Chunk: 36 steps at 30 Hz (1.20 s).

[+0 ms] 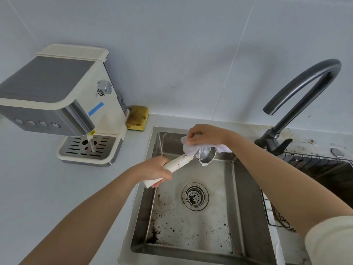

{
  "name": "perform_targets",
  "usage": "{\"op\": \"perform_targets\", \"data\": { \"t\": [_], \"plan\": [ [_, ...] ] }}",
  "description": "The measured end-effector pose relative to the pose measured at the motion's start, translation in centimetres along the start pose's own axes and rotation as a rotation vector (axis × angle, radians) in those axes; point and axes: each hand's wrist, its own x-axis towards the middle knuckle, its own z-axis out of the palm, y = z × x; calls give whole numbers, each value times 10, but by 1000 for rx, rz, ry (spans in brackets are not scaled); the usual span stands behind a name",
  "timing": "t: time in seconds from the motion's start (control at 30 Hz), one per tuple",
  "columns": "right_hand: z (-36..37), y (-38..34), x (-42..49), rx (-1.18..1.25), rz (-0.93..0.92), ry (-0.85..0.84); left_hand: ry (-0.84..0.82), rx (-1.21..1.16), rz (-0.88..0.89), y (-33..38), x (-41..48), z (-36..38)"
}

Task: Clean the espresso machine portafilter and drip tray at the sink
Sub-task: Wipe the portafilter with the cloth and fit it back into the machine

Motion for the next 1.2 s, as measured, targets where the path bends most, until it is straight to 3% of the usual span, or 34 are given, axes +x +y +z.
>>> {"op": "perform_targets", "data": {
  "t": [0.33, 0.47, 0.53, 0.8, 0.9, 0.97, 1.07, 1.2],
  "plan": [
    [16, -8, 16, -595, -64, -61, -27, -93, -15, -3, 0, 9],
    [6, 0, 11, -183, 100, -107, -22, -102, 5, -6, -1, 9],
    [-1, 3, 10, -108, 154, -150, -23, -99, 14, -7, -2, 9],
    [-15, 16, 13, 153, 6, -59, -11, -270, 64, -11, -7, 8],
    [-14, 25, 15, 596, 148, 7, 36, -366, 53, -13, -6, 9],
    [-16, 27, 13, 724, 192, 41, 74, -430, 35, -14, -5, 10],
    [-21, 20, 8, 803, 179, 123, 150, -520, -12, -15, -2, 13],
    [-25, 10, 3, 732, 133, 184, 231, -606, -62, -12, 1, 16]
  ]
}}
